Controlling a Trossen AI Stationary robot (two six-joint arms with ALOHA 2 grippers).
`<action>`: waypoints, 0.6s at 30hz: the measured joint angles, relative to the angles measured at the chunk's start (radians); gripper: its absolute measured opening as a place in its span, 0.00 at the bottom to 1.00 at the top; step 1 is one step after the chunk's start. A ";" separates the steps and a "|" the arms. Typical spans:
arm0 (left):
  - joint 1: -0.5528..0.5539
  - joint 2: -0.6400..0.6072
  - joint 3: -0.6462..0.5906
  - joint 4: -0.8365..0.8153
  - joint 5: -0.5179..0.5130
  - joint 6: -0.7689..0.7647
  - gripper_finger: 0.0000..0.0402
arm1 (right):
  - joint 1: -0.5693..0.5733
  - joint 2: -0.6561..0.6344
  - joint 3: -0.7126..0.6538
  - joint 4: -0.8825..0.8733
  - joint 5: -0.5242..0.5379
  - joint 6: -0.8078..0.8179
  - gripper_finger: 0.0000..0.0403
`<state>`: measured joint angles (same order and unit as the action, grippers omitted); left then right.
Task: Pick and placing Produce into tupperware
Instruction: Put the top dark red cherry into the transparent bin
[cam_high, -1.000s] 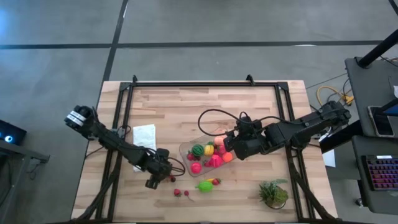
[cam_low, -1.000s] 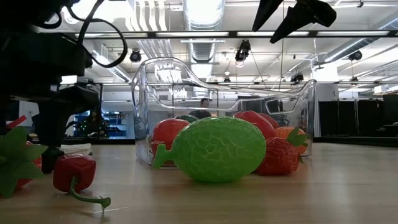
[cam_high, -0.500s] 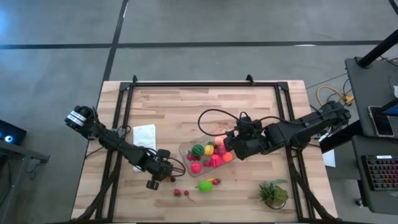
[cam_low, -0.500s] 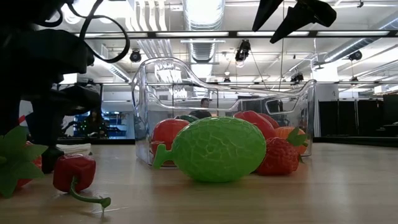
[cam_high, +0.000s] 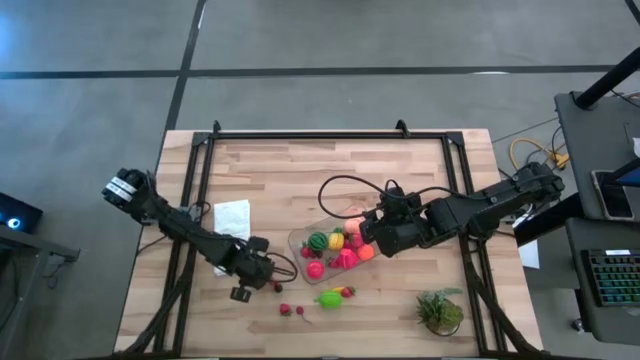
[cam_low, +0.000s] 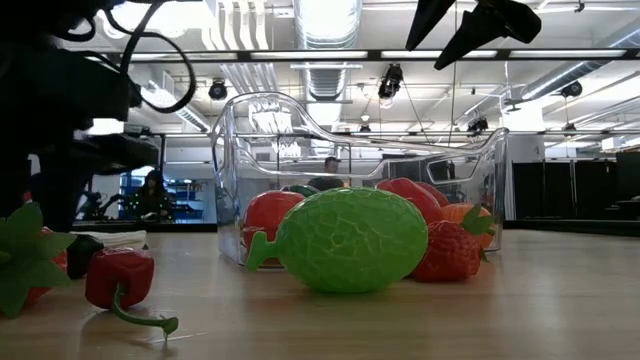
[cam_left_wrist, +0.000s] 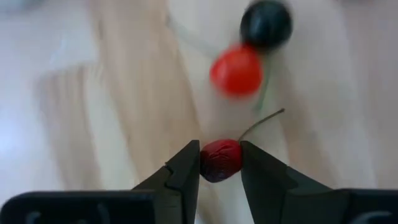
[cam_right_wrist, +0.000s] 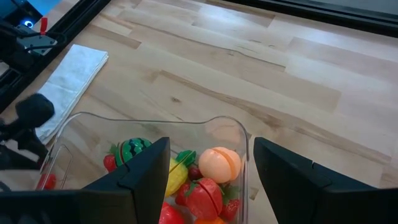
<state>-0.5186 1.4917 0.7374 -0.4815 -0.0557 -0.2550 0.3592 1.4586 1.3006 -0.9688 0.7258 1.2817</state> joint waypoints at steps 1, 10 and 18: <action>0.000 -0.008 0.012 -0.053 -0.002 0.000 0.22 | 0.000 0.000 0.000 0.000 0.000 0.000 0.56; 0.006 -0.187 0.171 -0.445 -0.225 0.012 0.22 | 0.000 0.000 0.000 0.000 0.000 -0.002 0.56; 0.119 -0.356 0.258 -0.094 -0.427 0.079 0.21 | -0.005 0.000 0.000 0.001 0.000 -0.008 0.56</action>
<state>-0.3997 1.1357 0.9957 -0.5752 -0.4828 -0.1764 0.3542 1.4586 1.3006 -0.9676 0.7256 1.2736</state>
